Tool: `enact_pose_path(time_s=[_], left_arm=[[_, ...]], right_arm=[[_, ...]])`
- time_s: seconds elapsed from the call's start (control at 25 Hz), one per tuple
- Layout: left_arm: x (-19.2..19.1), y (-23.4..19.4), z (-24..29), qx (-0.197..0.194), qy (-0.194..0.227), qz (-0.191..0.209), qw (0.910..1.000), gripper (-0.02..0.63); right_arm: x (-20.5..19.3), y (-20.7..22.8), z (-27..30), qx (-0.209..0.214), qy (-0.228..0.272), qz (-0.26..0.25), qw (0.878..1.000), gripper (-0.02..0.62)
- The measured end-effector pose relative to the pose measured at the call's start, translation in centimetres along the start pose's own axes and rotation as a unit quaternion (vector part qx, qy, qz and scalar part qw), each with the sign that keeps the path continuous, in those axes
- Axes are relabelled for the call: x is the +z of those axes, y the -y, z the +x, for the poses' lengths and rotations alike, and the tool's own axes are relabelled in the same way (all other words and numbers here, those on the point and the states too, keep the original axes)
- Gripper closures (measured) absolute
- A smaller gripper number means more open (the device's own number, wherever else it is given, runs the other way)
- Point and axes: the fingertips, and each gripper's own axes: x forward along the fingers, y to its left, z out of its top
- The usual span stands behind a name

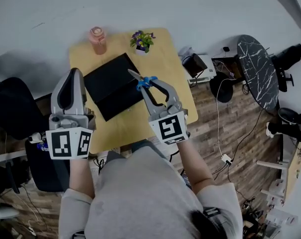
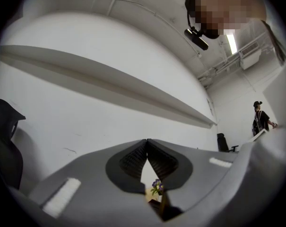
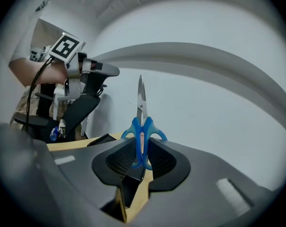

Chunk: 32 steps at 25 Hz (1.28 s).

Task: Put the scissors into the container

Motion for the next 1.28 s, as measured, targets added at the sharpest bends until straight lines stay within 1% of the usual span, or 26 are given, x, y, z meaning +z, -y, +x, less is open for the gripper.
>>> enact_pose_path(time_s=[0.16, 0.28, 0.4, 0.52, 0.68, 0.84, 1.08, 1.28], left_arm=[[-0.3, -0.3, -0.2, 0.038, -0.002, 0.003, 0.9993, 0.548], [-0.5, -0.7, -0.8, 0.067, -0.005, 0.008, 0.9977, 0.548], [-0.8, -1.2, -1.7, 0.096, -0.009, 0.012, 0.9952, 0.548], [-1.3, -1.6, -2.7, 0.123, -0.013, 0.017, 0.9921, 0.548], [-1.8, -1.7, -3.9, 0.155, -0.019, 0.023, 0.9875, 0.548], [-2.2, -2.0, -4.9, 0.183, -0.024, 0.026, 0.9826, 0.548], [-2.3, -2.8, -6.5, 0.222, -0.031, 0.033, 0.9740, 0.548], [-2.5, -3.1, -7.5, 0.245, -0.035, 0.037, 0.9681, 0.548]], right_arm=[[-2.4, -1.0, 1.4, 0.049, -0.003, -0.035, 0.998, 0.514], [-3.5, -1.9, 2.2, 0.089, -0.008, -0.057, 0.994, 0.514], [-4.7, -2.9, 2.9, 0.126, -0.012, -0.084, 0.988, 0.514], [-6.2, -4.0, 3.6, 0.165, -0.021, -0.115, 0.979, 0.514], [-8.5, -5.2, 4.6, 0.216, -0.039, -0.159, 0.963, 0.514], [-10.7, -6.2, 5.7, 0.257, -0.058, -0.193, 0.945, 0.514], [-13.5, -7.7, 7.3, 0.316, -0.085, -0.238, 0.915, 0.514], [-15.4, -8.9, 8.1, 0.357, -0.108, -0.267, 0.889, 0.514]])
